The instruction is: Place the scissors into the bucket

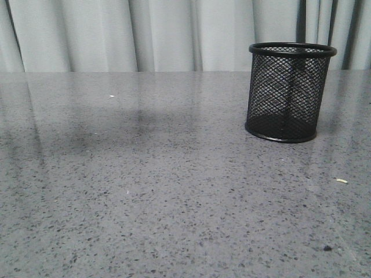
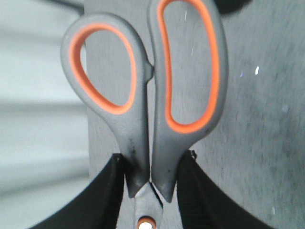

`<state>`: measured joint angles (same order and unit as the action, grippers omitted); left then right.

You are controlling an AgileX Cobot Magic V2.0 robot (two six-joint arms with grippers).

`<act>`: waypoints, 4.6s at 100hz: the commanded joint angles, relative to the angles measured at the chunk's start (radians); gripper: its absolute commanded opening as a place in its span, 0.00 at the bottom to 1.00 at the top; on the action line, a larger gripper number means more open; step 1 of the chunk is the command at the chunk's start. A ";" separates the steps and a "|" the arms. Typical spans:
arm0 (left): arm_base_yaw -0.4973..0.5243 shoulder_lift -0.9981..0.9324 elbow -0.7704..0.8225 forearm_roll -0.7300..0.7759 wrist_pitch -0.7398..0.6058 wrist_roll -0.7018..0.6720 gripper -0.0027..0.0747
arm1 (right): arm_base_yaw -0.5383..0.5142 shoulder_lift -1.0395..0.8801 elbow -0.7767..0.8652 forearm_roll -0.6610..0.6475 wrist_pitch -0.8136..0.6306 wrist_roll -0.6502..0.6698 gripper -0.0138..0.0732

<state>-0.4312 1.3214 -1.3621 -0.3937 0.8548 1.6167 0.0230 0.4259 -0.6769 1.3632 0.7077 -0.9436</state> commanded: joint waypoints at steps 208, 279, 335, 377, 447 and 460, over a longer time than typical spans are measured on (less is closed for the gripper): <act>-0.240 -0.724 -0.020 -0.121 -0.150 -0.501 0.01 | 0.184 0.789 -0.977 -1.023 0.588 0.734 0.08; -0.240 -0.774 -0.011 0.053 0.029 -0.657 0.01 | 0.184 0.892 -0.824 -1.087 0.588 0.772 0.08; -0.240 -0.774 0.025 0.053 0.051 -0.657 0.01 | 0.184 1.045 -0.828 -1.087 0.587 0.772 0.35; -0.240 -0.774 0.129 0.118 -0.232 -0.869 0.01 | 0.184 1.040 -1.139 -1.106 0.558 0.772 0.64; -0.240 -1.337 0.834 0.788 -0.442 -1.765 0.01 | 0.225 -0.151 -0.027 -1.218 -0.122 0.715 0.11; -0.240 -1.327 0.892 0.778 -0.537 -1.765 0.01 | 0.223 -0.363 0.161 -1.234 -0.228 0.717 0.11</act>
<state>-0.6721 -0.0040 -0.4775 0.3803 0.4666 -0.1336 0.2461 0.1572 -0.5901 0.1497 0.6647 -0.2173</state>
